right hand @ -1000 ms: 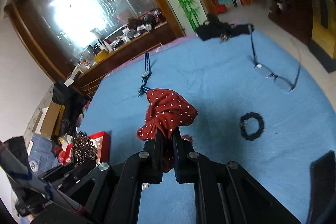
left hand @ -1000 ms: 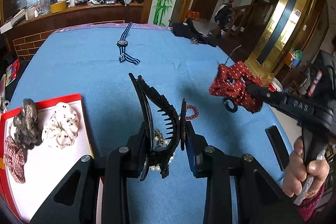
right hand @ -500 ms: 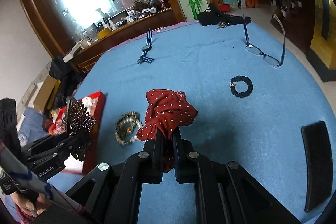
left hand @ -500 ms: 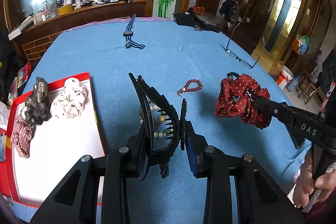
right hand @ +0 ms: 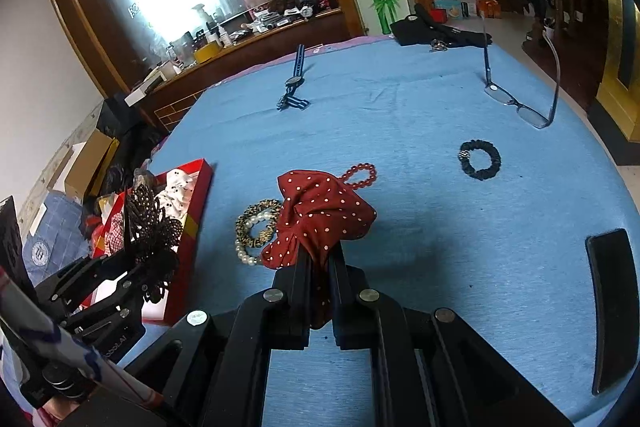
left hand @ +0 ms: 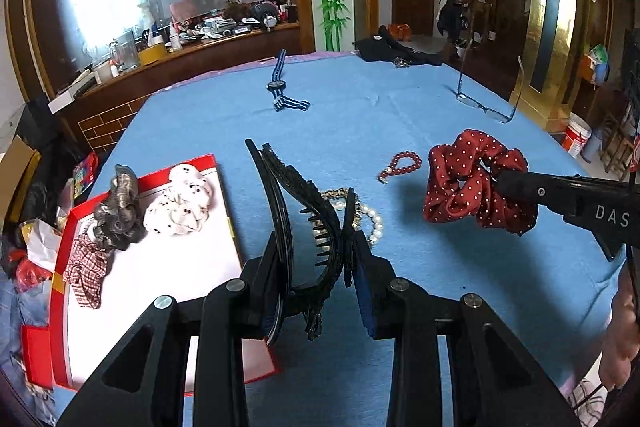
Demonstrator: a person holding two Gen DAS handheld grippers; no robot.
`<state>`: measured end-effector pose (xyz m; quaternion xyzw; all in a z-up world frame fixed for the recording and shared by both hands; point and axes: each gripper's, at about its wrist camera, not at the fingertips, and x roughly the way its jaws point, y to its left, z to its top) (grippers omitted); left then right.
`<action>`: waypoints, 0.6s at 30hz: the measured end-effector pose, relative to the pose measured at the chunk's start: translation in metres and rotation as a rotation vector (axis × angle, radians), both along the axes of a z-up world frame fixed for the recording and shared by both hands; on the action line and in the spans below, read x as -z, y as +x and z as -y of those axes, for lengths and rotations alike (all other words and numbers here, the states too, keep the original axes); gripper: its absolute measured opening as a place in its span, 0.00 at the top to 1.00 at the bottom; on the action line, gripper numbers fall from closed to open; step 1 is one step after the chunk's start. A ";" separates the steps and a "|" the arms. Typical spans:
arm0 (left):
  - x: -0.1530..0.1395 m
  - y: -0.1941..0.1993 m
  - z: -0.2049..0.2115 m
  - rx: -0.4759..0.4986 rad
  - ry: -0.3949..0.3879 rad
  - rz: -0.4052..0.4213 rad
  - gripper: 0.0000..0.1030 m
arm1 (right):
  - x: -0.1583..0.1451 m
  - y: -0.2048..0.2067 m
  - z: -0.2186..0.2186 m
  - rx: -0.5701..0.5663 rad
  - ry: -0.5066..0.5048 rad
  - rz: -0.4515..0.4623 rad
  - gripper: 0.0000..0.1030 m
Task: Organize jewelry
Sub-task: 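Lift the claw clip and red scrunchie toward the red box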
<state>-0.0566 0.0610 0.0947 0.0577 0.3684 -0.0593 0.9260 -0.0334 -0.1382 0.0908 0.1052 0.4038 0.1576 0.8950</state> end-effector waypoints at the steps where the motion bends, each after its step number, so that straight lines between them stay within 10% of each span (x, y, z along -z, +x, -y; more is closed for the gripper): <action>1: 0.000 0.000 -0.001 -0.002 0.000 0.002 0.70 | 0.000 0.000 -0.002 -0.001 -0.003 0.000 0.92; 18: -0.005 -0.006 -0.023 -0.054 -0.006 0.036 0.70 | -0.004 0.000 -0.030 -0.054 -0.024 0.006 0.92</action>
